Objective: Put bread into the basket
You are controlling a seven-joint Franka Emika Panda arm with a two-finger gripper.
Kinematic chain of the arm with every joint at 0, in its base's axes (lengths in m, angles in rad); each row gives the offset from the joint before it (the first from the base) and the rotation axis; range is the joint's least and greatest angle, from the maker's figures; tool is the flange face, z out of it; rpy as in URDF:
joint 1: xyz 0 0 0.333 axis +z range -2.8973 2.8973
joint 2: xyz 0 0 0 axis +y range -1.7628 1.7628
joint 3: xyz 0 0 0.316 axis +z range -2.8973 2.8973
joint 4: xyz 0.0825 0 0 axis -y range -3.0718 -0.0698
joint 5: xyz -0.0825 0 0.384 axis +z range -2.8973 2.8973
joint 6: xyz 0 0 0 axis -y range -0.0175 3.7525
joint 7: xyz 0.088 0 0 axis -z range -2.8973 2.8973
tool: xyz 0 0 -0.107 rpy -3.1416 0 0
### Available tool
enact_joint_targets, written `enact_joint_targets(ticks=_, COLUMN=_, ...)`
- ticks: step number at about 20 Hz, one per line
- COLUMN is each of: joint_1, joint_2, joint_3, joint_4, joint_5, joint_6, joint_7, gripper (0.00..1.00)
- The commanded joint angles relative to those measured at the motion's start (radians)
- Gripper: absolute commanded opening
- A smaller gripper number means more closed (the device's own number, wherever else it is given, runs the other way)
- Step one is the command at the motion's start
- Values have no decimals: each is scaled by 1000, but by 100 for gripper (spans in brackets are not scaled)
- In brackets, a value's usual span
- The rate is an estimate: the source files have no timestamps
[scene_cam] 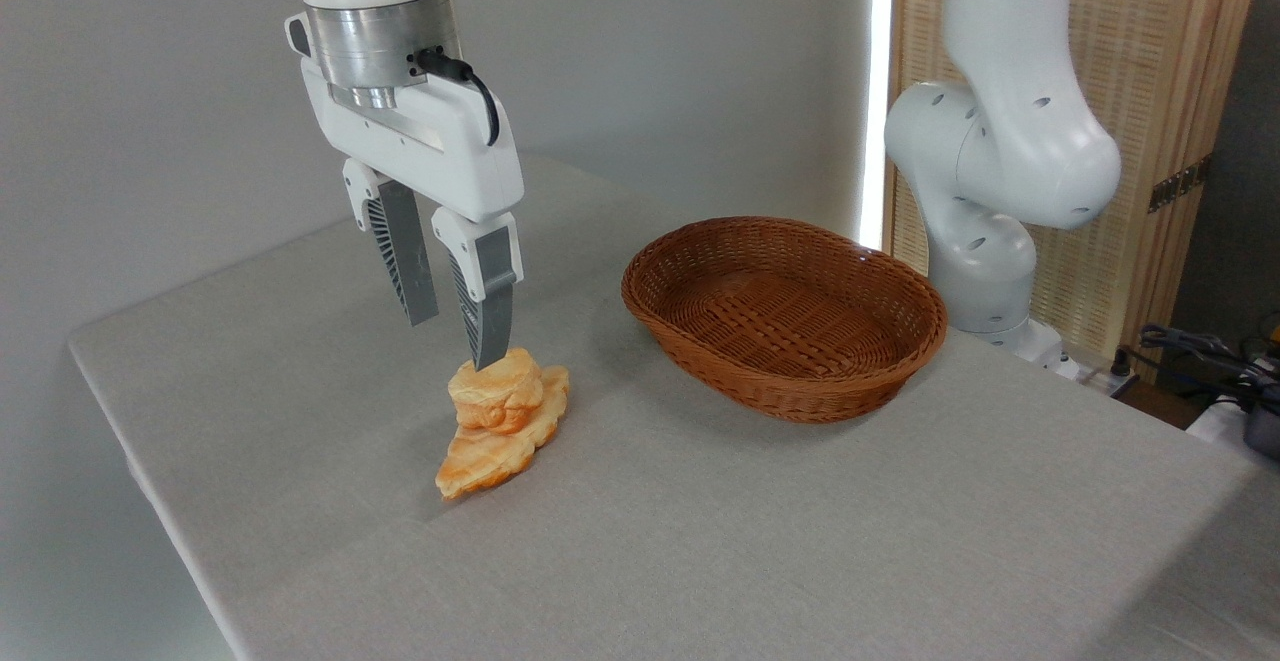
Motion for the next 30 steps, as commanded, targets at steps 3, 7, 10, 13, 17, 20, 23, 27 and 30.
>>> enact_joint_targets(ticks=3, joint_1=8, joint_2=-6, joint_3=-10, joint_4=8, joint_5=-15, joint_6=-39, joint_7=-13, gripper=100)
enact_joint_targets(ticks=7, joint_1=8, joint_2=-6, joint_3=-10, joint_4=8, joint_5=-15, joint_6=-42, joint_7=-15, gripper=100)
enact_joint_targets(ticks=10, joint_1=8, joint_2=-6, joint_3=-10, joint_4=8, joint_5=-15, joint_6=-42, joint_7=-13, gripper=100)
enact_joint_targets(ticks=13, joint_1=6, joint_2=-6, joint_3=-10, joint_4=8, joint_5=-15, joint_6=-44, joint_7=-8, gripper=100)
enact_joint_targets(ticks=17, joint_1=5, joint_2=-6, joint_3=-12, joint_4=7, joint_5=-15, joint_6=-54, joint_7=-7, gripper=100)
enact_joint_targets(ticks=20, joint_1=5, joint_2=-6, joint_3=-10, joint_4=8, joint_5=-15, joint_6=-54, joint_7=-7, gripper=100)
enact_joint_targets(ticks=23, joint_1=5, joint_2=-6, joint_3=-12, joint_4=8, joint_5=-15, joint_6=-56, joint_7=-5, gripper=100)
enact_joint_targets(ticks=27, joint_1=3, joint_2=-6, joint_3=-12, joint_4=7, joint_5=-15, joint_6=-59, joint_7=-2, gripper=100)
enact_joint_targets(ticks=30, joint_1=3, joint_2=-4, joint_3=-12, joint_4=8, joint_5=-15, joint_6=-59, joint_7=-2, gripper=100)
